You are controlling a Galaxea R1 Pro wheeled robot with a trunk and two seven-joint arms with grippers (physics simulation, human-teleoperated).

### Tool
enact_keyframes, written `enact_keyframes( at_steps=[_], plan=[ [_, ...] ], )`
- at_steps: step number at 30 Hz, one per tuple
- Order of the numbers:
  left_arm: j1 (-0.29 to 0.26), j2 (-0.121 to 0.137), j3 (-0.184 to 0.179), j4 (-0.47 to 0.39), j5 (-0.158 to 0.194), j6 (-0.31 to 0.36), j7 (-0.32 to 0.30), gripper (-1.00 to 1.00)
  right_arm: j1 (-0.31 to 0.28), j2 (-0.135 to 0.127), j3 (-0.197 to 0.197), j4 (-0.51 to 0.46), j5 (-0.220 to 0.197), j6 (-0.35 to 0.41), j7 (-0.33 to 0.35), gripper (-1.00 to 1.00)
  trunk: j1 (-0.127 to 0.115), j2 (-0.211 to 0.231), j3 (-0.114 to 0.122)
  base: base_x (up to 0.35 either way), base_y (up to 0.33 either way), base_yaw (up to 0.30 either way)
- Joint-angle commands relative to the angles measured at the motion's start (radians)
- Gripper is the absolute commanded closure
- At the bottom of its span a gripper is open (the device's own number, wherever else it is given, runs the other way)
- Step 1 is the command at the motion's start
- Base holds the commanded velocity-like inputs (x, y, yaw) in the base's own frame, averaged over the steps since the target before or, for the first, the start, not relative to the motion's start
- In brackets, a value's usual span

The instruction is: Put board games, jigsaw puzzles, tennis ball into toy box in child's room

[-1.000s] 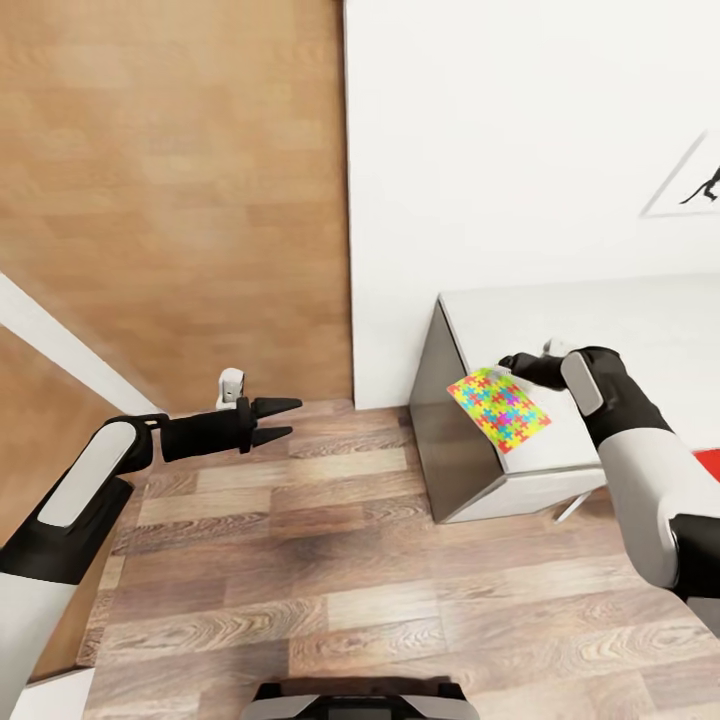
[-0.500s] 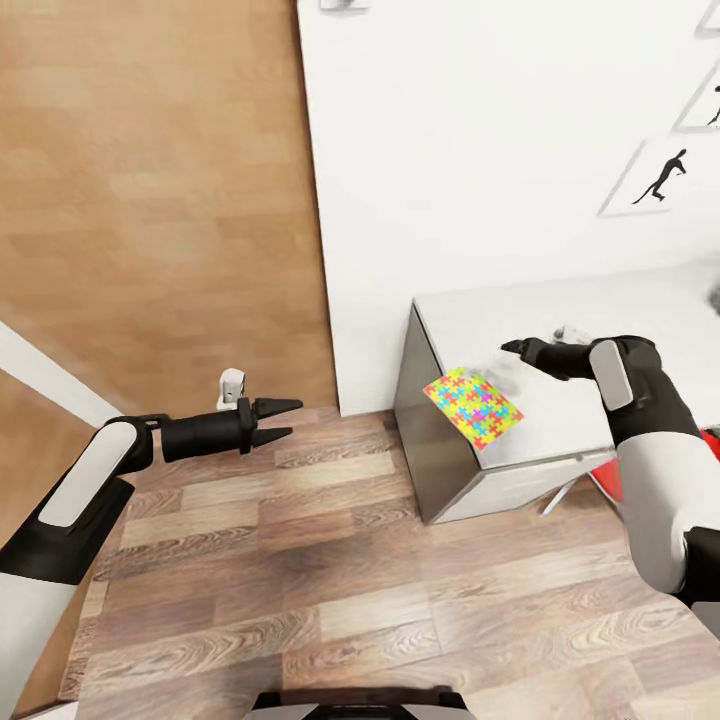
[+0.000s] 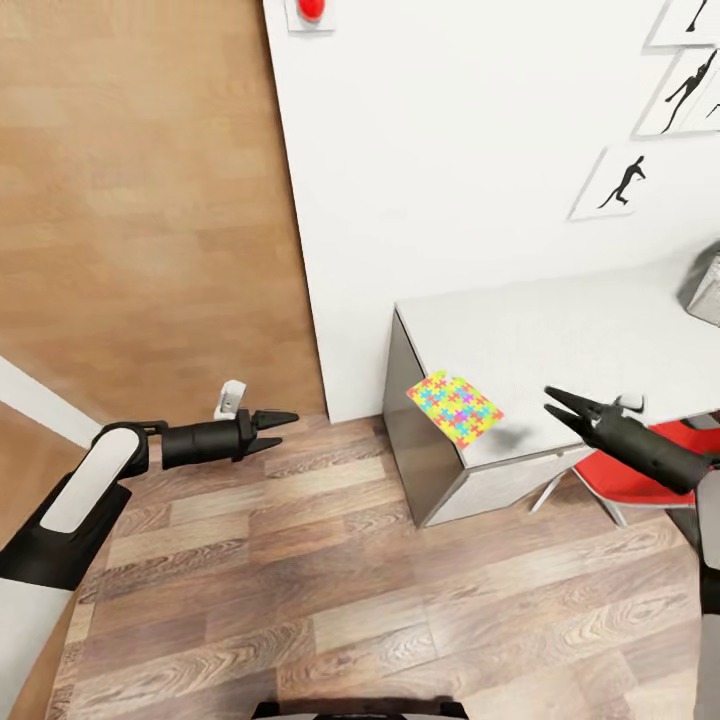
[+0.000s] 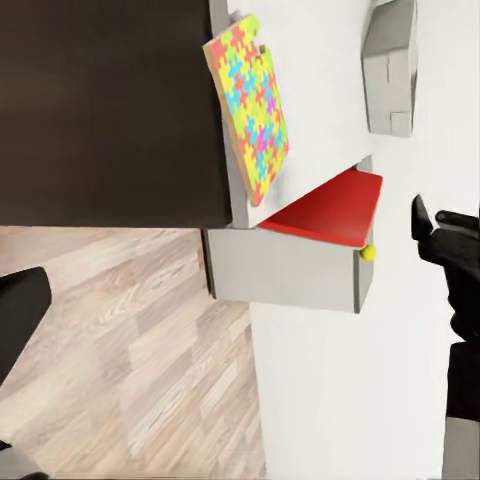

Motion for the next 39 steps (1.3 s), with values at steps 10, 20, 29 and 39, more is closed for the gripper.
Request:
enact_keyframes(
  at_steps=[10,20,29,39],
  plan=[
    [0.066,0.001,0.001,0.14,-0.057,0.0,-0.006,-1.0,0.384,0.03,-0.122,-0.075,-0.046,-0.145,0.291,-1.0,0.001,-0.002,0.014,0.0,0.0,-0.094],
    [0.144,-0.001,0.003,0.152,-0.076,-0.036,-0.011,-1.0,0.472,0.098,-0.138,-0.11,-0.043,-0.252,0.356,-1.0,0.001,-0.002,0.02,0.0,0.0,-0.024],
    [0.149,-0.001,0.016,0.17,-0.081,-0.044,-0.009,-1.0,0.476,0.106,-0.141,-0.11,-0.032,-0.264,0.343,-1.0,0.001,-0.002,0.02,0.1,-0.118,-0.001],
    [0.149,-0.01,0.052,0.224,-0.083,-0.045,-0.003,-1.0,0.476,0.099,-0.159,-0.112,-0.042,-0.251,0.342,-1.0,0.001,-0.002,0.02,0.154,-0.174,0.0]
  ],
)
